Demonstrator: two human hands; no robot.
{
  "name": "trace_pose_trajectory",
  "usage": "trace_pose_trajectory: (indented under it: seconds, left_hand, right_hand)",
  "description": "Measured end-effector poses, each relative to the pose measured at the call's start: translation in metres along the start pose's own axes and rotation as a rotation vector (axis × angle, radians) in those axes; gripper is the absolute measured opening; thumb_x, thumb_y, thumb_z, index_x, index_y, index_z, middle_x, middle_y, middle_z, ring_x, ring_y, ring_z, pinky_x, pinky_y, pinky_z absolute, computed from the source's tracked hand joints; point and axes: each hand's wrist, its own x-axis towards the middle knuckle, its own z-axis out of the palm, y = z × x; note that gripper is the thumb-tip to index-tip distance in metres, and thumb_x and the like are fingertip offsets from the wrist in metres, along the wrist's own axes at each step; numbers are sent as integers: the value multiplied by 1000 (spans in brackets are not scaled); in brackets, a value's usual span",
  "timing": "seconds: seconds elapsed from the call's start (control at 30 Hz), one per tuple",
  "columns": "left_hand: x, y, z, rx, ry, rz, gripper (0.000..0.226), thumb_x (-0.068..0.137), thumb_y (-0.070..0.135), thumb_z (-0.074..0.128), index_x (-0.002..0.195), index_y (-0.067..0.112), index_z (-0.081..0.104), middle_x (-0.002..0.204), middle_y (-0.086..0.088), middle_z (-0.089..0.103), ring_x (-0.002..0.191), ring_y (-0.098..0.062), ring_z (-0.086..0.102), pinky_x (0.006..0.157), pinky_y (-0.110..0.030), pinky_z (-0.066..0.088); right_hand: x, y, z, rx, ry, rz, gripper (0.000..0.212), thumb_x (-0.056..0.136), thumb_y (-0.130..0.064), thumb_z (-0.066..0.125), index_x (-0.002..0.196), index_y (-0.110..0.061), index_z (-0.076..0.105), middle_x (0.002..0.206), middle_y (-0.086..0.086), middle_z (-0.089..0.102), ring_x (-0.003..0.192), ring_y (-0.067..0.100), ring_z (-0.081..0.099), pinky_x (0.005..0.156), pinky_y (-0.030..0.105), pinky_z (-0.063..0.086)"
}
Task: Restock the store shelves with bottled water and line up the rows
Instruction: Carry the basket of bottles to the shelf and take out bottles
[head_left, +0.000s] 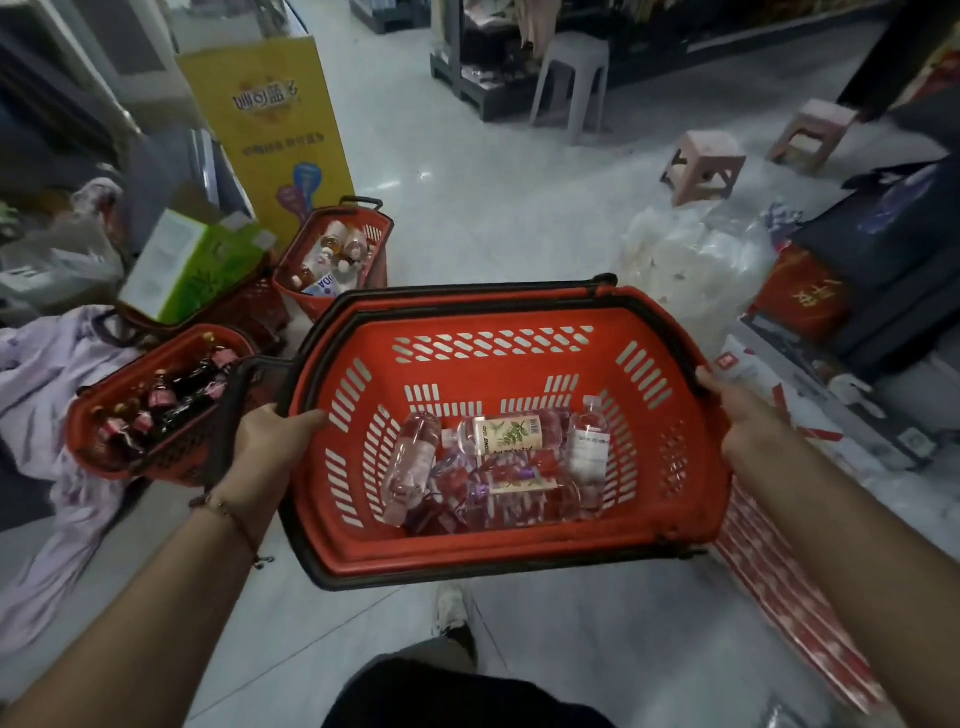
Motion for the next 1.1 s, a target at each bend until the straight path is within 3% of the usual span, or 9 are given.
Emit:
trace_pose_trajectory:
  seconds: [0.17,0.27,0.4,0.47,0.57,0.73,0.9,1.0,1.1]
  left_hand:
    - [91,72,26,29,-15,2,46,91,13,73,130,-7,59,118,-26,67,84,-23,59,78,-33,45]
    - [130,112,40,47,-18,29,49,90,14,74,133,-6,58,117,-16,66,93,-23,59,81,-33,46]
    - [172,172,67,57,-8,69,55,92,14,72,140,-7,51,128,-23,62,113,-36,62,82,-31,42]
    - [194,201,85,52,-7,71,51,93,12,70,137,-7,53,123,-20,64,106,-32,64,78,-30,42]
    - [238,236,115,54,14,73,38,89,15,74,122,-1,66,103,-14,69,78,-25,67,66,-28,46]
    - [310,305,176,60,51,58,32,84,17,78,112,3,69,95,-16,69,69,-24,62,76,-34,50]
    - [382,368,233,60,73,49,41,76,22,82,110,3,70,105,-19,74,88,-34,70,90,-45,57]
    - [416,402,262,5,67,38,26,79,20,80,99,4,72,76,-7,70,67,-24,66,72,-35,56]
    - [455,439,295,-34,44,48,15,86,13,75,98,10,67,79,-9,65,62,-20,60,64,-29,49]
  right_hand:
    - [58,-48,71,18,-2,71,24,100,-31,58,89,-10,64,54,8,70,41,21,66,37,36,53]
    - [86,-79,101,45,-7,53,25,100,-32,57,89,-11,65,57,9,71,44,22,68,39,37,54]
    - [132,-132,132,73,-17,1,23,100,-31,55,95,-11,66,63,9,73,50,23,70,44,35,58]
    - [159,-162,149,57,-44,-8,25,101,-31,54,94,-10,65,62,10,73,49,23,70,47,34,57]
    - [205,-209,176,45,-71,-8,26,100,-30,55,92,-9,65,59,11,72,46,24,68,36,35,53]
    - [283,-299,219,22,-113,6,26,98,-32,59,91,-8,65,57,13,71,44,26,68,35,39,53]
    - [350,-387,261,-16,-142,-1,31,96,-36,62,104,-7,68,67,15,74,64,32,71,57,43,60]
    - [382,-431,286,-45,-141,-7,34,95,-38,64,107,-7,68,78,16,76,69,33,73,64,45,61]
    - [421,-472,310,-46,-111,-28,33,94,-38,65,106,-8,70,77,17,76,77,33,72,76,47,59]
